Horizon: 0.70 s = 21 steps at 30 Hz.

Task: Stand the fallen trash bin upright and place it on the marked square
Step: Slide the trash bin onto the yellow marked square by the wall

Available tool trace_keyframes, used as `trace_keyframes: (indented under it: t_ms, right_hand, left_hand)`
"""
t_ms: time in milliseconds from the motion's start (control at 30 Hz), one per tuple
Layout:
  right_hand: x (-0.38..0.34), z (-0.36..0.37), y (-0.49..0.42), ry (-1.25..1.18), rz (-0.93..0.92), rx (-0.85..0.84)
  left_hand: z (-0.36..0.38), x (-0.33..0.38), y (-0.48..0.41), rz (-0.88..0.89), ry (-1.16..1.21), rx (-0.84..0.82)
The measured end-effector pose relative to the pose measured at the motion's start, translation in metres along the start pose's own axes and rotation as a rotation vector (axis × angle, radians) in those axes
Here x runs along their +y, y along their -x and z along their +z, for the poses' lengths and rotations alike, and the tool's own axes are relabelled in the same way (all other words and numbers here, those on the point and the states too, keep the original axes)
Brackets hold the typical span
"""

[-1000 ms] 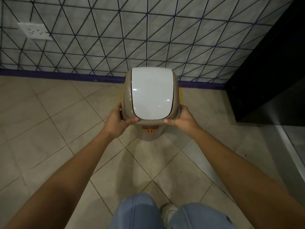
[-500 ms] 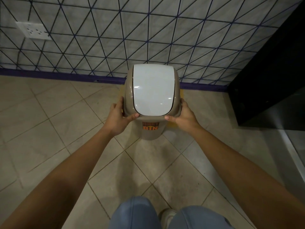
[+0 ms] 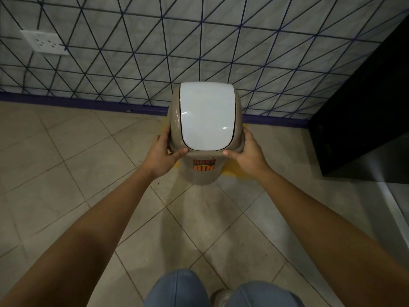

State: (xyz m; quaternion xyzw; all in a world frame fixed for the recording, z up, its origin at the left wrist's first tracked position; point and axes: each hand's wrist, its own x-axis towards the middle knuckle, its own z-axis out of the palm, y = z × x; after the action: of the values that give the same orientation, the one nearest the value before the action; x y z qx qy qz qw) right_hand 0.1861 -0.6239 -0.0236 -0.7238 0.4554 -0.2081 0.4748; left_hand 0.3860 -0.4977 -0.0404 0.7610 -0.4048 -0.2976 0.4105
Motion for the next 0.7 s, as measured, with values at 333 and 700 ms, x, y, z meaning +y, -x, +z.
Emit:
trace_keyframes:
  t_ms: [333,700]
  right_hand:
    - [-0.003,-0.006,-0.025,0.083,-0.019,0.014]
    - [-0.017,-0.012,-0.054,0.102,0.013,-0.053]
  left_hand:
    - [0.007,0.008,-0.030,-0.041,-0.020,-0.009]
    - [0.004,0.019,-0.061,-0.101,0.039,-0.048]
